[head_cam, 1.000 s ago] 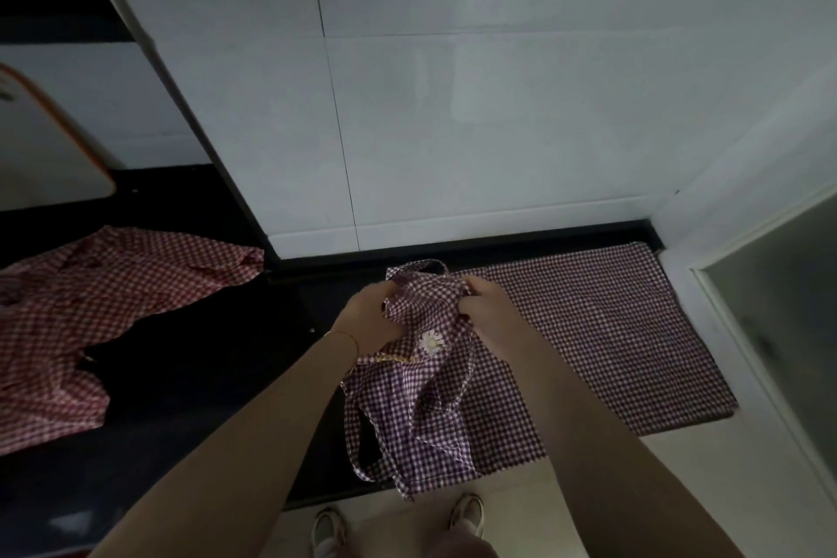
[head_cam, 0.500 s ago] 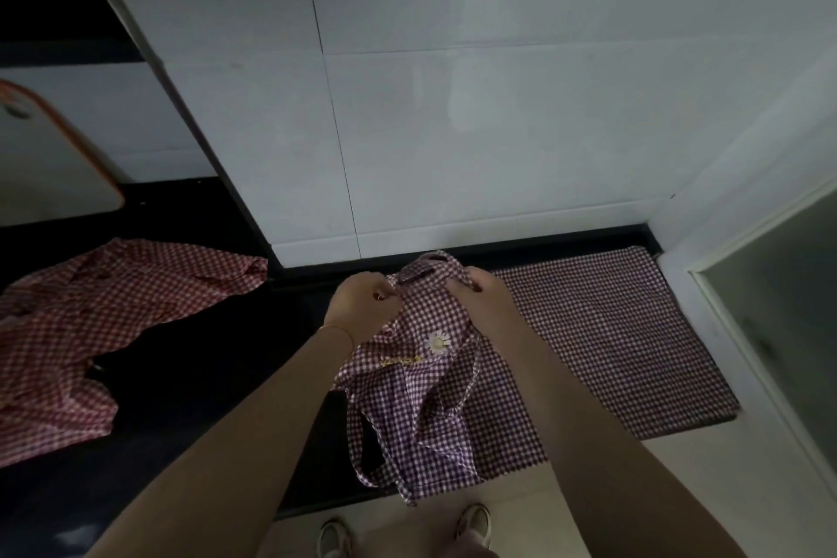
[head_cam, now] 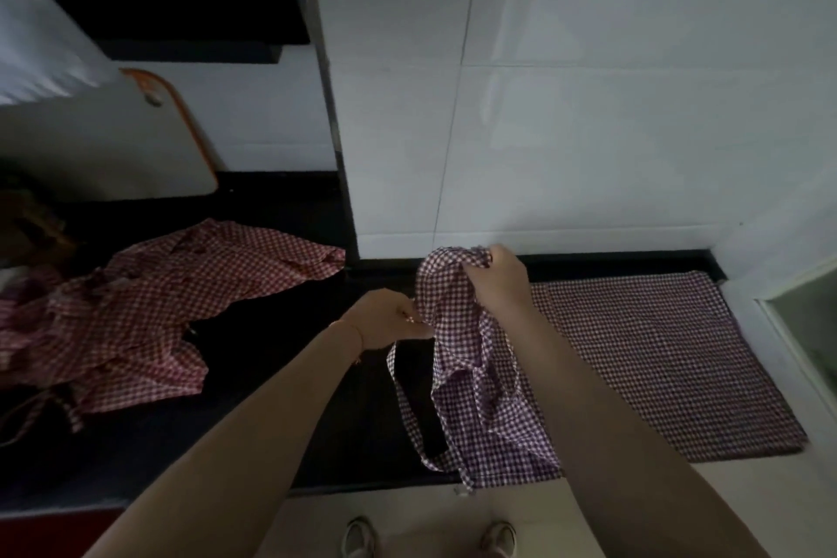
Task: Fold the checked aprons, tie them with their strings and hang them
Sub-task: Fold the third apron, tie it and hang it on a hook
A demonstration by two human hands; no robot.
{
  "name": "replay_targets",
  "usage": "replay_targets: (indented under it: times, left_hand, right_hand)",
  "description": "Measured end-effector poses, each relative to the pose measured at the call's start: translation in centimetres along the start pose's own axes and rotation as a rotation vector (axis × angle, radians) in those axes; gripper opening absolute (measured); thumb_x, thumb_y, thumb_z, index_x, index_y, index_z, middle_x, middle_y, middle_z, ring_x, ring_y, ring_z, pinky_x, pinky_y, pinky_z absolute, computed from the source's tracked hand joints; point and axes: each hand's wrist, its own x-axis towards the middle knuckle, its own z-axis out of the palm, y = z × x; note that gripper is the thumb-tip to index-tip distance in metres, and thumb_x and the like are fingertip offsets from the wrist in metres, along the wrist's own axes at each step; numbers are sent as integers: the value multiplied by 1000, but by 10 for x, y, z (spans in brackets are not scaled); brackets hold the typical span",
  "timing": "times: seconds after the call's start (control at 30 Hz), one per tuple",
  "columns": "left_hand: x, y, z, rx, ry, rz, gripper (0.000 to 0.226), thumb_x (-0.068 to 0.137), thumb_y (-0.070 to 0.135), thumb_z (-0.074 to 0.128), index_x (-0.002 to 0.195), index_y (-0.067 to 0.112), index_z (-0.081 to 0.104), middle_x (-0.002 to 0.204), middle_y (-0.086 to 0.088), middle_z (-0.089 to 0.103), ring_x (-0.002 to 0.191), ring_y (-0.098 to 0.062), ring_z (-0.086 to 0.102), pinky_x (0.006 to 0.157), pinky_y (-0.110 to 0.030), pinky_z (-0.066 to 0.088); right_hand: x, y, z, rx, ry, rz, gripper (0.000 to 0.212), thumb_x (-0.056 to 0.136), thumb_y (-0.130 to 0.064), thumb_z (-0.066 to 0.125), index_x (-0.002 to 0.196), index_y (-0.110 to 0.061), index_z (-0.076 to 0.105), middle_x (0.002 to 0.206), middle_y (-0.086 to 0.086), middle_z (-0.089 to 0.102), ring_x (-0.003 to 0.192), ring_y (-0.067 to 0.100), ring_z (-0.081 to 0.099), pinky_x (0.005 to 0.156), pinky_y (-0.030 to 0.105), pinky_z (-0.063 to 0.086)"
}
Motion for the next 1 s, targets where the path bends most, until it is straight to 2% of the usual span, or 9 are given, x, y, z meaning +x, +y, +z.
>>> replay_targets:
  times: [0.13, 0.23, 0.4, 0.47, 0.57, 0.6, 0.73, 0.87, 1.0]
  left_hand:
    - [-15, -16, 4, -321, 178, -18, 18, 85, 23, 72, 76, 7, 70, 84, 5, 60, 81, -9, 55, 82, -30, 46]
    - [-31, -21, -4, -645, 284, -80, 33, 90, 10, 61, 59, 11, 51, 60, 3, 51, 56, -4, 47, 57, -21, 41]
    - [-51, -49, -18, -451, 603, -193, 23, 91, 20, 59, 72, 12, 51, 69, 0, 59, 63, -13, 54, 57, -28, 45]
    - [-55, -65, -23, -396, 746, -326, 9, 95, 20, 53, 93, 12, 53, 84, -4, 63, 70, -19, 57, 59, -32, 45]
    - [-54, -94, -22, -294, 702, -574, 37, 93, 17, 52, 126, 8, 39, 125, -16, 50, 110, -34, 52, 83, -44, 47]
    - [-53, -104, -20, -227, 658, -617, 44, 91, 19, 53, 131, 8, 37, 133, -16, 43, 120, -35, 44, 92, -47, 44]
    - [-51, -113, 3, -133, 551, -496, 47, 90, 21, 52, 135, 13, 41, 140, -10, 38, 127, -30, 36, 100, -44, 39]
    - [-52, -107, 37, 136, 425, -77, 53, 87, 17, 53, 139, 26, 45, 147, 2, 36, 139, -23, 30, 112, -42, 28]
    - [-39, -107, 62, 541, 41, 102, 56, 100, 36, 38, 154, 28, 24, 163, 2, 13, 151, -22, 4, 121, -44, 5]
  right_hand:
    - [-9, -13, 19, -51, -74, -34, 23, 90, -25, 60, 77, -13, 45, 75, 1, 51, 67, 15, 48, 56, 31, 34]
    - [-14, -14, 32, -111, -12, 3, 24, 93, -30, 57, 85, -9, 51, 82, 1, 57, 77, 20, 57, 58, 30, 40]
    - [-34, -32, 62, -301, 88, 39, 49, 93, -54, 55, 106, -7, 62, 102, 7, 66, 93, 25, 63, 72, 33, 46]
    - [-44, -44, 76, -216, -151, -21, 47, 90, -49, 64, 112, -8, 60, 103, 7, 66, 93, 24, 63, 74, 33, 48]
    - [-61, -53, 92, -12, -795, 103, 47, 90, -31, 72, 129, -8, 58, 116, 16, 67, 104, 28, 67, 79, 34, 60]
    - [-64, -49, 96, 36, -882, 158, 46, 92, -29, 70, 131, -8, 58, 120, 20, 65, 108, 31, 66, 81, 34, 60]
    - [-58, -14, 102, 34, -519, 204, 22, 98, -24, 58, 111, -8, 66, 100, 14, 71, 89, 30, 72, 78, 40, 61]
    - [-56, 45, 97, -271, -122, 191, 15, 91, -17, 56, 98, -5, 61, 99, 11, 64, 90, 27, 62, 78, 36, 52]
    - [-65, 106, 94, -316, -138, 393, 59, 80, -31, 62, 132, -10, 43, 133, 12, 47, 117, 31, 51, 99, 49, 47]
